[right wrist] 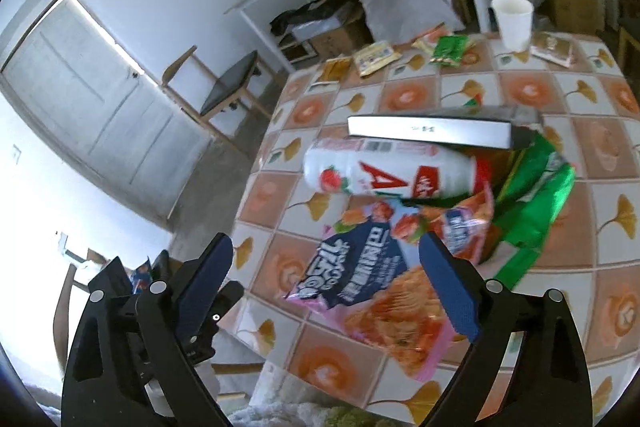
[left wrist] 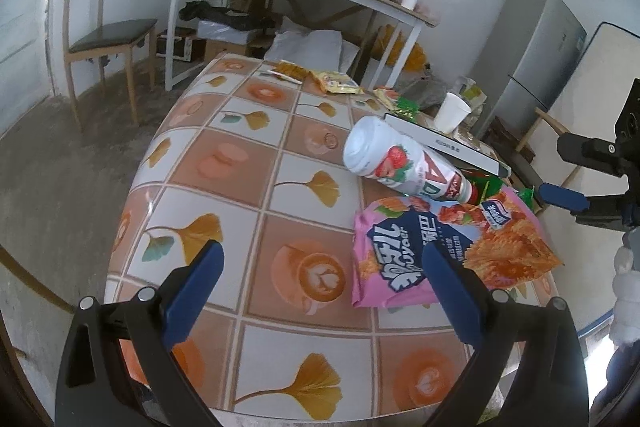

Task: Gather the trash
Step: 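Reach both tools toward the silver box and white drink bottle on the table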

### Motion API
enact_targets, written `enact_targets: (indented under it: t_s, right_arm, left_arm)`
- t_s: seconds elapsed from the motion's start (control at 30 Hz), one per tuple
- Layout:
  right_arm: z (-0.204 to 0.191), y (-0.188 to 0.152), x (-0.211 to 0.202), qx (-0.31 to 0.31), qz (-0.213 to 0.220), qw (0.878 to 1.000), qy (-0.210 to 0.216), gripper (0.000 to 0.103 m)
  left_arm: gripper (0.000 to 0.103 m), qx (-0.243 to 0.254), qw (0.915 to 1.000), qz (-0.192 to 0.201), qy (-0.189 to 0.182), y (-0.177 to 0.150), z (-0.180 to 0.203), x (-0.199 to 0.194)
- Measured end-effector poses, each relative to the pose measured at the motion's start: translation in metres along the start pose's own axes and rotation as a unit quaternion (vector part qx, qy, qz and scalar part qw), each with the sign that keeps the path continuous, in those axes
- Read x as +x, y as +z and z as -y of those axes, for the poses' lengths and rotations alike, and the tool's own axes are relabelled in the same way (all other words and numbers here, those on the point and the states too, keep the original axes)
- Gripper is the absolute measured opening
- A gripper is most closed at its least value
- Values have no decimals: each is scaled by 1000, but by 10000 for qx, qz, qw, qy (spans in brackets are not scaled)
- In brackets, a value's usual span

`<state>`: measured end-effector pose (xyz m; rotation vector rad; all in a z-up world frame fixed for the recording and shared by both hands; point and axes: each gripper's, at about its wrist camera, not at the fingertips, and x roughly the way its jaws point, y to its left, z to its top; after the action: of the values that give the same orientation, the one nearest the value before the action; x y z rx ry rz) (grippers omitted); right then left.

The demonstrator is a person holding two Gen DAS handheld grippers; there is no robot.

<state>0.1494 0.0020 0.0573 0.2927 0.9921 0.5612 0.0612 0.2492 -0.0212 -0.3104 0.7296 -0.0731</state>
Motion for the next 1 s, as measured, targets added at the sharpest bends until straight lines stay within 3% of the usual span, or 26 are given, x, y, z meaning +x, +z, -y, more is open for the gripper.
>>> enact_targets:
  t_s: [0.47, 0.8, 1.0]
  right_arm:
    - [-3, -5, 10, 159, -122, 9994, 272, 84]
    - [1, 3, 24, 757, -220, 9945, 693, 78]
    - [5, 0, 30, 982, -257, 9922, 729, 71]
  left_arm:
    - [97, -21, 9997, -99, 213, -7, -9, -6]
    - [97, -90, 9995, -55, 292, -10, -15, -10]
    - [97, 218, 9994, 197, 207, 15, -7, -14]
